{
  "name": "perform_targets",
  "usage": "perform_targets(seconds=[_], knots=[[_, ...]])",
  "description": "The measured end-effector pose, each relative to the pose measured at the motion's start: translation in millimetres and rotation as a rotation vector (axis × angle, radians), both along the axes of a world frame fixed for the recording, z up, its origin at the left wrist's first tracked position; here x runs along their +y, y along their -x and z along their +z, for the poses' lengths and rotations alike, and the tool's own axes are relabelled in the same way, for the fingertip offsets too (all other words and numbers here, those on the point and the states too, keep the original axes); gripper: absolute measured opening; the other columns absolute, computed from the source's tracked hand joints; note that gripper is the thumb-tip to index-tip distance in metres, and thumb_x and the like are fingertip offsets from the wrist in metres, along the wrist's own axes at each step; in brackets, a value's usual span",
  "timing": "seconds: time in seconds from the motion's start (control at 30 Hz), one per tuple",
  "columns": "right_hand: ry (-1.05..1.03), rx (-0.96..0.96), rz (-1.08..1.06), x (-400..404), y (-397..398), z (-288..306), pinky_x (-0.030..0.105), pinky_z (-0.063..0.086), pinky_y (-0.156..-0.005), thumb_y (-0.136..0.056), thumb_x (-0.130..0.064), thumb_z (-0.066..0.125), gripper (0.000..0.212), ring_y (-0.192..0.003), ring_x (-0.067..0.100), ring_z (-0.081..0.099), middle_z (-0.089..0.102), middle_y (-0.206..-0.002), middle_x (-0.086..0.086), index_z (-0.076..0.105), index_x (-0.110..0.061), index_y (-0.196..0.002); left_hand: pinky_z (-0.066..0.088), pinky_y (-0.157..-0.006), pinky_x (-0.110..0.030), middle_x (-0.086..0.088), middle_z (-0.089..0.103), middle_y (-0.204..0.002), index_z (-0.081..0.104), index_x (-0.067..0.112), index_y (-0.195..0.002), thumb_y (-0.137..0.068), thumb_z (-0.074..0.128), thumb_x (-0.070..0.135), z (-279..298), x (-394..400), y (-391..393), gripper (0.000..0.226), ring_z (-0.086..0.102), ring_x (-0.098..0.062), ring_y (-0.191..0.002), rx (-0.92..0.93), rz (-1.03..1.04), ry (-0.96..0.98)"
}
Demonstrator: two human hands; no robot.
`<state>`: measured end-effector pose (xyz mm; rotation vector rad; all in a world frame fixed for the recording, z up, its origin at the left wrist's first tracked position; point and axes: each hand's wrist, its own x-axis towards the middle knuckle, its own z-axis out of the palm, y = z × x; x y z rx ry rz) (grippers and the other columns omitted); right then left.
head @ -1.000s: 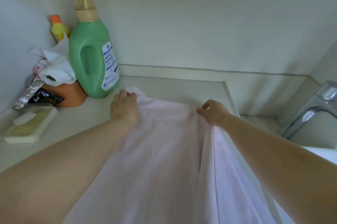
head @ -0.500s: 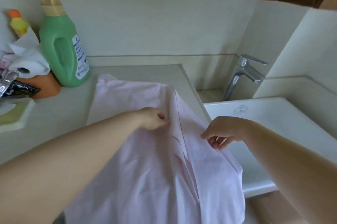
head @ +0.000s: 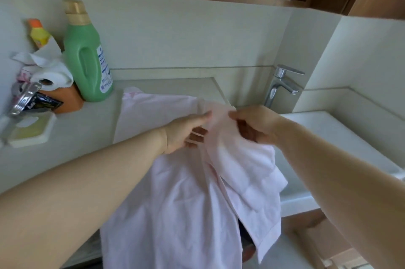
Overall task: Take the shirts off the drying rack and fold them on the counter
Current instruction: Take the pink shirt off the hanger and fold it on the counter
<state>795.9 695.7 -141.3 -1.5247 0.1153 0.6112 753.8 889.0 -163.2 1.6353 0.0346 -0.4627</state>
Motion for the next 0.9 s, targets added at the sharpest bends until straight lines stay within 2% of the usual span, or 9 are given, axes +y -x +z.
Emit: perform_targets(seconds=[0.07, 0.13, 0.27, 0.37, 0.43, 0.57, 0.67, 0.73, 0.9], knots=[[-0.152, -0.045, 0.096, 27.0, 6.0, 20.2, 0.026, 0.058, -0.061, -0.098, -0.004, 0.044, 0.017, -0.07, 0.021, 0.064, 0.063, -0.087, 0.014, 0.06, 0.001, -0.102, 0.05, -0.085, -0.035, -0.006, 0.07, -0.103, 0.063, 0.022, -0.112, -0.082, 0.062, 0.05, 15.6, -1.0, 8.7, 0.041, 0.065, -0.02, -0.091, 0.026, -0.095, 0.099], [-0.147, -0.099, 0.208, 43.0, 11.1, 27.1, 0.032, 0.06, -0.071, -0.097, 0.003, 0.036, 0.027, -0.081, 0.026, 0.067, 0.067, -0.092, 0.017, 0.061, 0.005, -0.106, 0.052, -0.084, -0.037, -0.007, 0.068, -0.113, 0.062, 0.023, -0.114, -0.086, 0.064, 0.022, 20.8, 8.8, 10.9, 0.028, 0.064, -0.021, -0.097, -0.074, -0.02, -0.058], [0.58, -0.405, 0.016, 27.9, -0.6, -4.0, 0.036, 0.055, -0.076, -0.092, 0.0, 0.042, 0.027, -0.077, 0.023, 0.063, 0.065, -0.087, 0.01, 0.064, -0.012, -0.081, 0.047, -0.069, -0.032, -0.015, 0.059, -0.104, 0.053, 0.008, -0.114, -0.081, 0.054, 0.006, 13.1, 68.4, 3.6, 0.034, 0.058, -0.026, -0.086, -0.111, 0.459, -0.629], [1.082, -0.299, 0.116, -10.6, -2.1, -32.6, 0.028, 0.045, -0.057, -0.087, -0.009, 0.053, 0.006, -0.061, 0.02, 0.049, 0.052, -0.074, 0.008, 0.056, -0.006, -0.082, 0.043, -0.095, -0.034, -0.018, 0.043, -0.136, 0.027, 0.005, -0.142, -0.086, 0.053, 0.015, -4.6, 102.1, 8.0, 0.063, 0.046, -0.034, -0.123, 0.151, 0.522, -1.143], [1.241, -0.154, 0.305, -29.1, 8.0, -41.0, 0.027, 0.043, -0.06, -0.089, -0.012, 0.056, 0.007, -0.062, 0.016, 0.047, 0.049, -0.076, 0.006, 0.052, -0.008, -0.092, 0.039, -0.104, -0.036, -0.019, 0.038, -0.14, 0.026, 0.008, -0.143, -0.088, 0.051, 0.021, -15.8, 98.6, 7.0, 0.062, 0.042, -0.035, -0.127, 0.179, 0.456, -1.213], [1.297, -0.05, 0.422, -49.5, 18.1, -48.2, 0.026, 0.047, -0.056, -0.091, -0.014, 0.058, 0.031, -0.066, 0.022, 0.054, 0.055, -0.083, 0.012, 0.052, 0.0, -0.118, 0.04, -0.102, -0.036, -0.012, 0.038, -0.14, 0.038, 0.017, -0.139, -0.086, 0.05, 0.017, -21.8, 53.3, -7.3, 0.055, 0.039, -0.032, -0.127, -0.115, 0.312, -1.244], [1.307, 0.01, 0.478, -63.5, 17.4, -53.4, 0.019, 0.039, -0.043, -0.09, 0.0, 0.051, 0.008, -0.048, 0.013, 0.049, 0.059, -0.059, 0.006, 0.057, -0.001, -0.084, 0.039, -0.1, -0.035, -0.012, 0.038, -0.139, 0.043, 0.015, -0.137, -0.086, 0.053, 0.014, -15.9, 13.0, -19.8, 0.052, 0.04, -0.03, -0.126, -0.284, 0.193, -1.227], [1.186, 0.037, 0.379, -74.1, 15.5, -52.9, 0.018, 0.036, -0.045, -0.088, 0.006, 0.047, 0.026, -0.04, 0.009, 0.049, 0.053, -0.04, 0.0, 0.049, -0.007, -0.065, 0.042, -0.097, -0.033, -0.01, 0.044, -0.136, 0.046, 0.014, -0.135, -0.088, 0.052, 0.016, -17.3, -3.9, -27.0, 0.047, 0.046, -0.029, -0.123, -0.231, 0.08, -1.185], [0.712, -0.103, -0.082, -127.7, -35.8, -49.1, 0.025, 0.039, -0.056, -0.089, 0.0, 0.051, 0.021, -0.057, 0.021, 0.047, 0.051, -0.066, 0.008, 0.051, -0.01, -0.07, 0.043, -0.097, -0.031, -0.009, 0.056, -0.132, 0.057, 0.011, -0.128, -0.089, 0.052, 0.016, -23.0, -36.0, -57.2, 0.039, 0.053, -0.027, -0.119, -0.167, -0.055, -1.187]])
